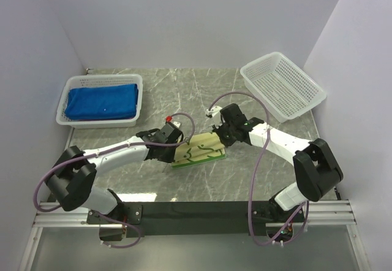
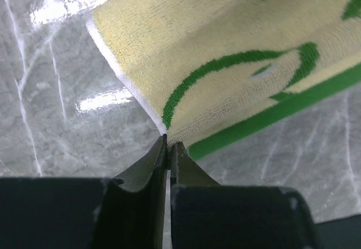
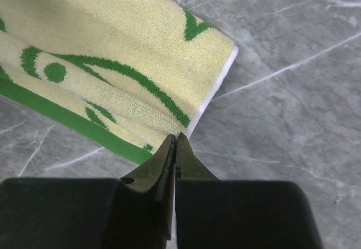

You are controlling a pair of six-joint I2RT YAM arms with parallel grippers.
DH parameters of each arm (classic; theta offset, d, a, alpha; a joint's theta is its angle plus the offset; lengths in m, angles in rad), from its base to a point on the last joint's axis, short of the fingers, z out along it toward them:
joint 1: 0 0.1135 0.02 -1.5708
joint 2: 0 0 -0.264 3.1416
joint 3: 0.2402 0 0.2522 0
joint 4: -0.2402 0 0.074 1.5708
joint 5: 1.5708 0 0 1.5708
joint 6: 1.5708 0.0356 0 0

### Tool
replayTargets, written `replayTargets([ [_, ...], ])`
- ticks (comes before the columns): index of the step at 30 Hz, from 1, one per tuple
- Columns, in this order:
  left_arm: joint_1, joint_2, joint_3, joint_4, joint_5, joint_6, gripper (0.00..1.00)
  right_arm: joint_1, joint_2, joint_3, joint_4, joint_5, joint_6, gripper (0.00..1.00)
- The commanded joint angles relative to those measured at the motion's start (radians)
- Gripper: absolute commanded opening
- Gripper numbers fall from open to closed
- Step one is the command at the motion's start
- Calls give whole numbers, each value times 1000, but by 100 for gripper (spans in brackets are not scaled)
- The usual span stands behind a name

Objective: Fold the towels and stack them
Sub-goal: Fold the towel

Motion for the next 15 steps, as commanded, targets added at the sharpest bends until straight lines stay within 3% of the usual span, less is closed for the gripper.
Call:
replayTargets([
  [1,0,47,8,-40,-69,-46,1,9,32,-4,-18,27,16,0],
  [9,0,91,80,-77,-137,-78,4,22,46,-13,-46,56,37,0],
  [13,0,79,77,-88,-126,-82,20,33,52,-7,-79,18,54,6],
  [15,-5,50,68,-94,-117,-90,25,38,35,-7,-102,-1,72,16],
])
